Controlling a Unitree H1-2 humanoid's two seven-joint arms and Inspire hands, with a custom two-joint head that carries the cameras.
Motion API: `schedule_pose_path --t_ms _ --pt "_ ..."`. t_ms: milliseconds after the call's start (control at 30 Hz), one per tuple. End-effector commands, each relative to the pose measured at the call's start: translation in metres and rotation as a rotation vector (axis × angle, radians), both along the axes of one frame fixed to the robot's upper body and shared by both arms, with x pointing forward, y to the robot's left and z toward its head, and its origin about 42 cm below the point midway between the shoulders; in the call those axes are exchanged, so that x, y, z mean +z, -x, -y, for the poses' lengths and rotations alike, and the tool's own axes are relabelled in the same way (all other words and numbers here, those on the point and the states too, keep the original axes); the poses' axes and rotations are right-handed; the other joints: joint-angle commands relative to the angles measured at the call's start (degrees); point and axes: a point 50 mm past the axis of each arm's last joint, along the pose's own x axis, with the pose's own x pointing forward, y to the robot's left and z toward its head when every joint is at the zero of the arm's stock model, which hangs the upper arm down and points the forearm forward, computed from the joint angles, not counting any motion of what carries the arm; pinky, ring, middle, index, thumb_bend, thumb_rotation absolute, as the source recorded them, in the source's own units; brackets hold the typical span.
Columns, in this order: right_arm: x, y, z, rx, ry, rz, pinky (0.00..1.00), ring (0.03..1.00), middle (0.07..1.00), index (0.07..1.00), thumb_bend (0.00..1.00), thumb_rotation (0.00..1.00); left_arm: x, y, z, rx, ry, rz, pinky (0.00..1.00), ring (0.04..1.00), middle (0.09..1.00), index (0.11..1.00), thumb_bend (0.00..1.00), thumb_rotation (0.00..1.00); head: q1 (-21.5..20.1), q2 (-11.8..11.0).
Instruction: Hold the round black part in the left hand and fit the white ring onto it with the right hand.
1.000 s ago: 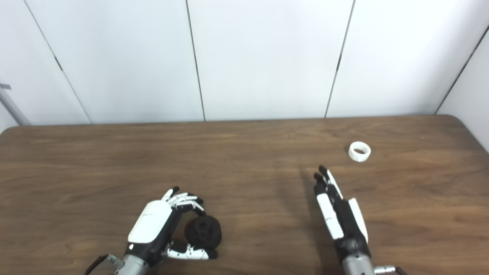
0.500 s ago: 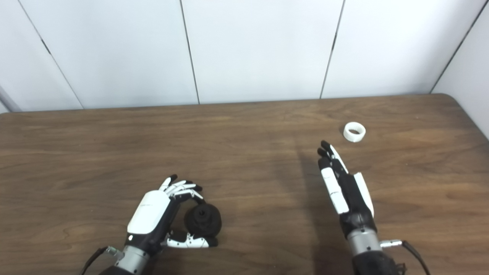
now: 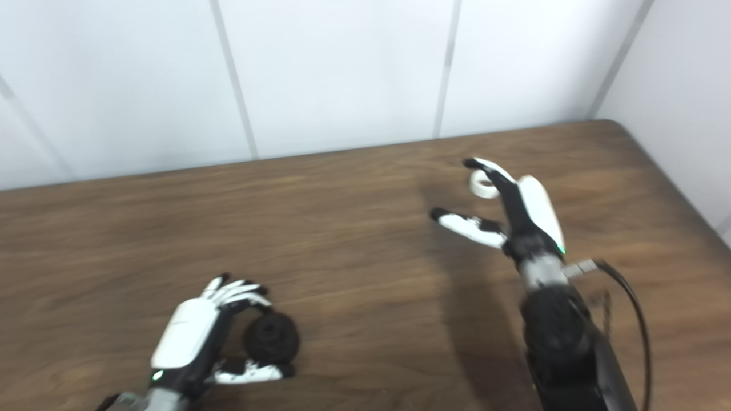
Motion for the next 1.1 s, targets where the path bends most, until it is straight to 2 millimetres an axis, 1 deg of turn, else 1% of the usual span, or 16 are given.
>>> schedule_pose_path --t_ms 0,33,133,400,533,667,833,933,1067 --pt "0.022 -0.014 0.007 -0.014 0.076 0.056 0.97 0.935 0.91 0.804 0.73 0.36 -0.001 0.003 -0.011 -0.003 -0.024 -0.002 0.97 0.852 0.775 0.486 0.52 0.05 -1.8 -0.3" --pt "0.024 -0.019 0.009 -0.017 0.093 0.053 0.99 0.95 0.922 0.805 0.75 0.34 -0.002 0.003 -0.013 -0.003 -0.023 0.001 0.96 0.848 0.772 0.485 0.52 0.05 -3.1 -0.6" --pt "0.032 -0.039 0.017 -0.032 0.14 0.034 1.0 0.969 0.94 0.801 0.78 0.3 -0.003 0.002 -0.018 -0.004 -0.017 0.014 0.95 0.84 0.764 0.485 0.52 0.05 -4.6 -1.0" --pt "0.043 -0.086 0.043 -0.088 0.189 -0.032 1.0 0.988 0.957 0.777 0.78 0.22 0.0 0.002 -0.023 0.002 -0.011 0.003 0.96 0.842 0.76 0.484 0.52 0.05 -5.5 -1.1" --pt "0.045 -0.107 0.052 -0.117 0.236 -0.072 1.0 0.996 0.969 0.774 0.8 0.22 -0.001 0.003 -0.025 -0.004 -0.015 0.001 0.96 0.843 0.763 0.485 0.52 0.05 -6.5 -1.7" --pt "0.047 -0.124 0.057 -0.13 0.253 -0.11 1.0 0.999 0.972 0.77 0.8 0.22 0.0 0.003 -0.027 -0.001 -0.02 -0.003 0.96 0.843 0.764 0.485 0.52 0.05 -7.3 -2.0" --pt "0.049 -0.147 0.064 -0.151 0.275 -0.182 1.0 1.0 0.978 0.757 0.83 0.23 0.0 0.004 -0.029 -0.004 -0.017 0.003 0.95 0.84 0.761 0.485 0.52 0.05 -8.0 -2.3" --pt "0.049 -0.157 0.068 -0.164 0.292 -0.234 1.0 1.0 0.981 0.752 0.84 0.25 0.001 0.004 -0.028 0.0 -0.017 0.003 0.96 0.838 0.76 0.485 0.52 0.05 -7.9 -2.3" --pt "0.05 -0.167 0.072 -0.177 0.316 -0.305 1.0 1.0 0.98 0.755 0.85 0.26 0.002 0.005 -0.028 0.005 -0.014 0.0 0.96 0.837 0.762 0.484 0.52 0.05 -7.6 -2.0"
